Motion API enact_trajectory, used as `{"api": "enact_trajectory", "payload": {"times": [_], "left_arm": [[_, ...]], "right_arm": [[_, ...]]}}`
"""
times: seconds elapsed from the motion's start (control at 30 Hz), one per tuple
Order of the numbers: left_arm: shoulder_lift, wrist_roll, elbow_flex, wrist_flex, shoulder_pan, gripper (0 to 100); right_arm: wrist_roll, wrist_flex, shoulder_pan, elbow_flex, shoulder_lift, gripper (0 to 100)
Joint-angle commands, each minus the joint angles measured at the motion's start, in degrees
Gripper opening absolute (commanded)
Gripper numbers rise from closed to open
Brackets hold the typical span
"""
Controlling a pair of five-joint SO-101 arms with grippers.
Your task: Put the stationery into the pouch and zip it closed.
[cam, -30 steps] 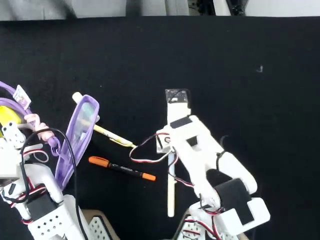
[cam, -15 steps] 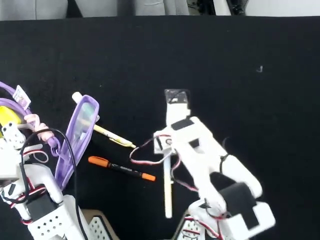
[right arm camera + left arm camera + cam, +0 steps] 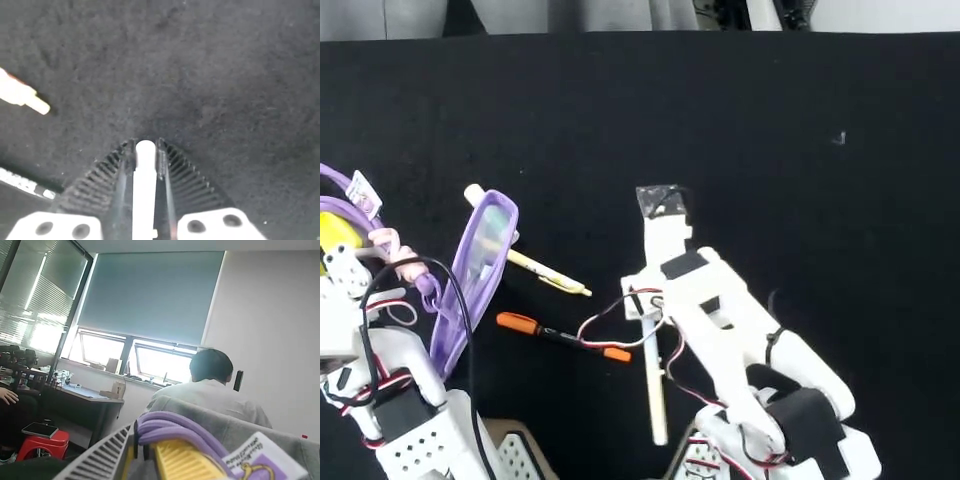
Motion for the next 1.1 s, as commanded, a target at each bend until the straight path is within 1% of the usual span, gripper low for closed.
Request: {"api": "enact_trajectory", "payload": {"times": [0.0, 0.13, 0.23, 0.53, 0.6, 0.67, 0.8, 0.9, 1.07], "left_arm": [[-0.35, 0.35, -0.31, -0.88, -0.04, 3], [-0.35, 0.35, -0.31, -0.88, -0.04, 3], [-0.35, 0.35, -0.31, -0.88, -0.04, 3], [-0.35, 0.44, -0.31, -0.88, 0.04, 3], [-0.35, 0.44, -0.31, -0.88, 0.04, 3], [-0.35, 0.44, -0.31, -0.88, 0.75, 3], [-0.35, 0.35, 0.66, -1.05, 3.82, 3], [-0.35, 0.35, 1.01, -1.05, 4.53, 3], [-0.35, 0.35, 1.01, -1.05, 4.53, 3]], "right_arm": [[3.87, 0.18, 1.41, -8.57, -2.51, 2.1], [9.49, 0.26, 3.69, -17.71, -3.38, 2.1], [11.87, 0.26, 4.31, -23.43, -7.43, 2.1], [11.96, -0.35, 3.96, -35.38, -24.04, 1.4], [11.96, -2.11, 3.96, -36.97, -26.77, 1.1], [11.96, -5.98, 3.78, -37.14, -28.97, 1.1], [11.96, -12.84, 0.79, -36.79, -31.69, 1.1], [11.96, -16.35, -3.34, -36.44, -32.48, 1.1], [11.96, -17.85, -8.7, -36.7, -34.07, 1.1]]}}
